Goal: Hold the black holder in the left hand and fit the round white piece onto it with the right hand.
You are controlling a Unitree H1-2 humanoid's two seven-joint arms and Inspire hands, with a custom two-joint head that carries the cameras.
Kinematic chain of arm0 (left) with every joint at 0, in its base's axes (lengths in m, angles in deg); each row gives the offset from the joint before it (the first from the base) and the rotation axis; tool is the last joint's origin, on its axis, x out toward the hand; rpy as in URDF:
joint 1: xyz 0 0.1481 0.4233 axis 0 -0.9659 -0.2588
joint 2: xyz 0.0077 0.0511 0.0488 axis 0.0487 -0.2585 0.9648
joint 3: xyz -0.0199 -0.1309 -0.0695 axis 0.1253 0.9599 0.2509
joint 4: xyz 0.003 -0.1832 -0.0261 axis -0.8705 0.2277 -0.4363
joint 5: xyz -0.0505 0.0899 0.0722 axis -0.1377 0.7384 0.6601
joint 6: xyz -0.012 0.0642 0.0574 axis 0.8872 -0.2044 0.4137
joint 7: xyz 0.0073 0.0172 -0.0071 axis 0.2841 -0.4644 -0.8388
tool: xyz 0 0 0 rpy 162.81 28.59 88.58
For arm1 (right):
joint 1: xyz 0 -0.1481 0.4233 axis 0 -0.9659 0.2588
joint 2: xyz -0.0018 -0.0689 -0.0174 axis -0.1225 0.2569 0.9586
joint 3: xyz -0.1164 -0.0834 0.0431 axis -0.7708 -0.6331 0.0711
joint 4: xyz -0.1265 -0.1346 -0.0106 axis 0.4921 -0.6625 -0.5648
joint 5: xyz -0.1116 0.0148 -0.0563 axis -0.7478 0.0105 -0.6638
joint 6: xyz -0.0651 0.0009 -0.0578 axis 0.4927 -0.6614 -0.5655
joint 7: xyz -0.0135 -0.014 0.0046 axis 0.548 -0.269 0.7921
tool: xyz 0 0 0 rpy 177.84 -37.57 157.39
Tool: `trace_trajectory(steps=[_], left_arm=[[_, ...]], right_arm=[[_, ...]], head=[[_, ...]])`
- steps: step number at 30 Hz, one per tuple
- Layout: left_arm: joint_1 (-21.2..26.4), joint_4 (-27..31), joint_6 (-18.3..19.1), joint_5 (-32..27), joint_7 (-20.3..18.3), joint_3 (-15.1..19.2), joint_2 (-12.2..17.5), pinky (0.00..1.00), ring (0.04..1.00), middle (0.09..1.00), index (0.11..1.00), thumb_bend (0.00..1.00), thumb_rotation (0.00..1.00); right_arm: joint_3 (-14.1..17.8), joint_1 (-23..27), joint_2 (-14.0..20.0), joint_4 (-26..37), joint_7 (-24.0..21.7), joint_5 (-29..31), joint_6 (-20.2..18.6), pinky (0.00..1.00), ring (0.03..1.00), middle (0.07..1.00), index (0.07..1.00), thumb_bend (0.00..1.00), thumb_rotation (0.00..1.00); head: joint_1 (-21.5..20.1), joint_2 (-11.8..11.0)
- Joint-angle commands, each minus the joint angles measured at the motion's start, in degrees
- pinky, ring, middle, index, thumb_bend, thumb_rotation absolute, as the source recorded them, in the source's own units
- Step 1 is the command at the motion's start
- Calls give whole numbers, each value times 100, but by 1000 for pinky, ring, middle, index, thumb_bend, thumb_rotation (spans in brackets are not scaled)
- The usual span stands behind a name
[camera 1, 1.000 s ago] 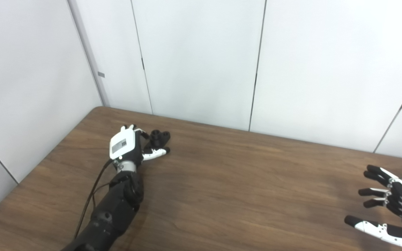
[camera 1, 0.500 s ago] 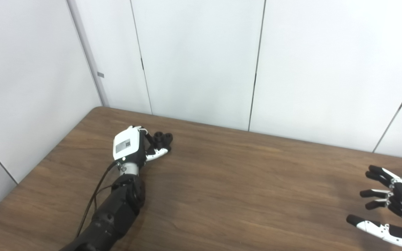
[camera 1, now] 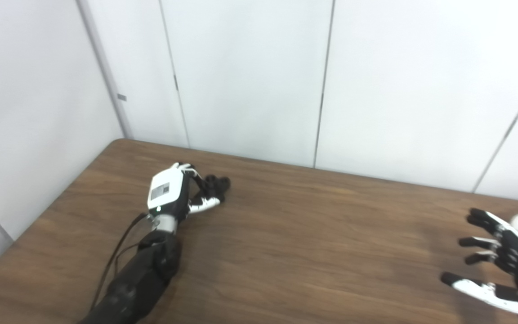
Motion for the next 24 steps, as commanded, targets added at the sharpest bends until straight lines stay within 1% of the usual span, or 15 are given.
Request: trace_trajectory(steps=[1,2,5,6,7,8,11,12,14,19,21,24], left_arm=[[-318,317,-450,22,-396,-340,-209,901,943,859,479,524,55],[-372,479,-521,31,-511,-419,-243,933,947,866,479,524,55],[-529,994,-648,-50,-973,-627,-409,928,948,875,479,524,57],[-569,1138,-659,-75,-1122,-679,-459,944,951,879,479,524,58],[-601,1294,-658,-81,-1298,-752,-498,953,954,882,479,524,59],[-624,1423,-684,-76,-1447,-829,-535,962,961,889,480,524,59],[-653,1633,-807,-48,-1748,-1003,-611,961,971,893,480,524,59],[-663,1687,-840,-35,-1844,-1057,-642,957,974,896,479,524,61],[-677,1669,-984,19,-1918,-1177,-722,948,972,892,479,524,61],[-682,1459,-1363,73,-2081,-1389,-822,948,973,884,479,524,60],[-672,1351,-1500,104,-2135,-1468,-827,932,968,883,479,524,59],[-668,1286,-1532,218,-2245,-1581,-824,928,978,889,479,524,58]], right_arm=[[53,212,54,226,6,64,20,603,695,847,853,591,0],[54,225,64,198,17,49,49,591,677,834,845,605,0],[82,237,76,111,56,33,122,569,654,814,828,629,0],[95,240,63,97,68,46,111,573,655,813,826,635,0],[106,242,65,67,73,57,132,574,656,812,825,639,0],[107,245,83,16,80,35,203,575,655,812,825,640,0],[115,257,110,-89,90,-1,338,569,650,811,826,640,33],[118,261,114,-110,102,-22,364,557,649,811,825,645,62],[125,267,119,-159,124,-50,422,543,643,808,823,650,88],[112,294,145,-313,139,-116,701,509,625,799,816,643,79],[123,302,157,-365,98,-54,761,509,621,803,819,640,88],[133,317,163,-403,72,10,827,506,612,805,820,642,91]], head=[[-60,10],[-93,25],[-241,52],[-335,73],[-335,73],[-396,85],[-562,125],[-630,142],[-729,178],[-898,227],[-984,252],[-1041,279]])
